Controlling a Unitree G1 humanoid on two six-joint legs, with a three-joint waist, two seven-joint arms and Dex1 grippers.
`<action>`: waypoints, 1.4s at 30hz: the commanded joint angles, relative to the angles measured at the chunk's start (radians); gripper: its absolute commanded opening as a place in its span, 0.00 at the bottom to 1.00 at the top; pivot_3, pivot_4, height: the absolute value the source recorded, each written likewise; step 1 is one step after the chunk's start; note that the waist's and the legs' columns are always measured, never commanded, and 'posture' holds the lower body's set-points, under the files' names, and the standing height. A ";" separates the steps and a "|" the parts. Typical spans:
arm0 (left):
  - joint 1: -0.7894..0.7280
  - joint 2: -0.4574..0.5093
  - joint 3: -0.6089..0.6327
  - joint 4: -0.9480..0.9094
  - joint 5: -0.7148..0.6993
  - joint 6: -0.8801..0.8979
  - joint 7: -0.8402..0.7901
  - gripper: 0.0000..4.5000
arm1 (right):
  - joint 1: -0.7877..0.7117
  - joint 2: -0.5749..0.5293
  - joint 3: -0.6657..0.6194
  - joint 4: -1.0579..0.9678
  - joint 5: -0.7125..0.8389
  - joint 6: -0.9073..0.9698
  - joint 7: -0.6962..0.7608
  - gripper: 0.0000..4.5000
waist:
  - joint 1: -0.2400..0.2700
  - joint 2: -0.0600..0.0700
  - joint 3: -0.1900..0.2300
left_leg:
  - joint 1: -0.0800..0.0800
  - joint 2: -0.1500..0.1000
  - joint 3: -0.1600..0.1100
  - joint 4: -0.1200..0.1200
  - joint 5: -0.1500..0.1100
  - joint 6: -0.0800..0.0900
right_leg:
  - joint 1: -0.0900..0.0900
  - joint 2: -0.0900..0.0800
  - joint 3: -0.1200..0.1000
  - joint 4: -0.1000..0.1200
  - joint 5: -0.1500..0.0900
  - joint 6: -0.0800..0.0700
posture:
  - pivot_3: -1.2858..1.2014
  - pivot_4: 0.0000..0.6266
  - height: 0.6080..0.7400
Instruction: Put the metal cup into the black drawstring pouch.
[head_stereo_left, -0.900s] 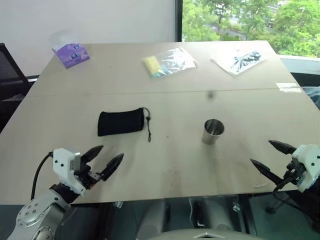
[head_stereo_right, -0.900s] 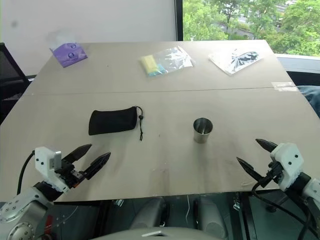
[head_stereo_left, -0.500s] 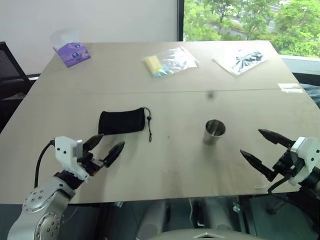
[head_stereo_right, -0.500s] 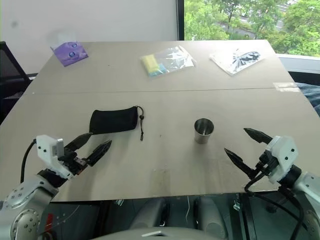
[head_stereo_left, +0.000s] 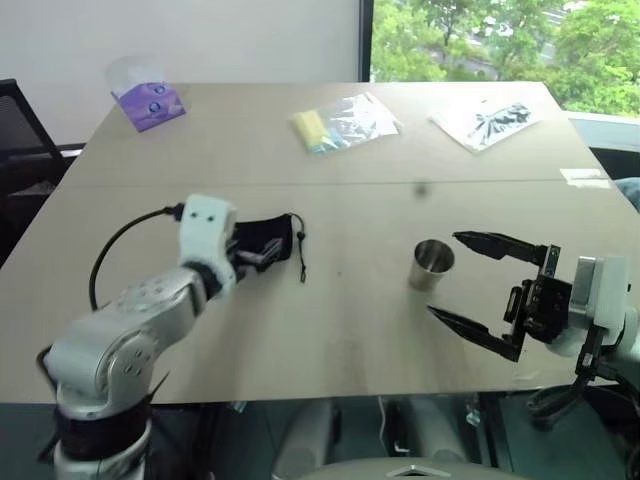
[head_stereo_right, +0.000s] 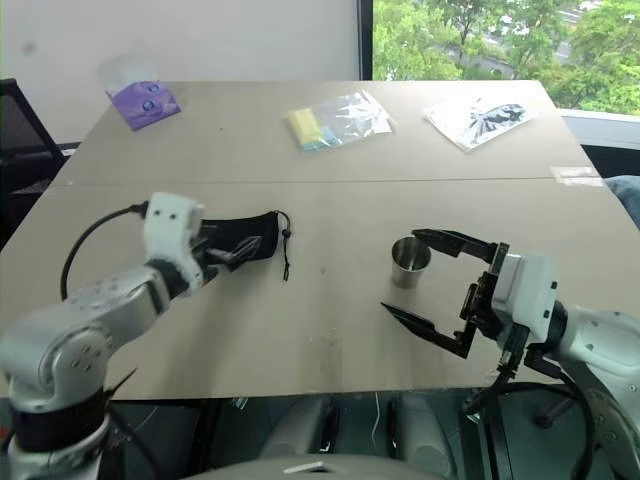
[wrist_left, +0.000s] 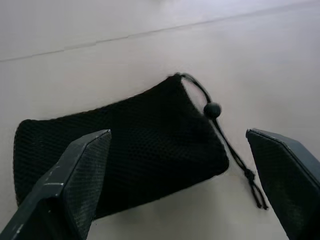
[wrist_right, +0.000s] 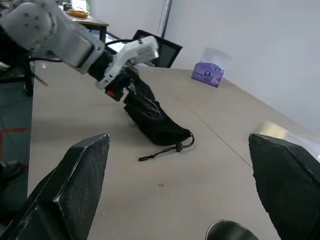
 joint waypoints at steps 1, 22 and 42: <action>-0.097 -0.033 -0.074 0.010 0.079 0.163 0.073 1.00 | -0.001 -0.012 -0.010 0.005 -0.010 -0.024 0.015 1.00 | -0.003 -0.001 0.001 | -0.001 0.000 0.000 0.000 0.000 0.000 | 0.000 0.000 0.000 0.000 0.000 0.000 | 0.52 0.24 1.00; -0.191 0.026 -0.261 0.237 0.283 0.048 -0.090 0.01 | 0.058 -0.014 -0.029 -0.019 -0.018 -0.040 -0.004 1.00 | -0.003 -0.001 0.001 | -0.002 0.000 0.000 -0.002 0.000 -0.002 | -0.004 -0.001 0.001 0.000 0.000 0.000 | 0.52 0.24 1.00; 0.094 0.411 -0.185 0.659 0.268 -1.305 -1.097 0.31 | 0.084 0.025 0.036 -0.020 -0.089 -0.076 -0.018 1.00 | -0.002 0.001 0.003 | -0.017 0.000 0.000 -0.001 -0.001 0.000 | -0.017 -0.003 -0.001 0.000 0.000 -0.001 | 0.52 0.24 1.00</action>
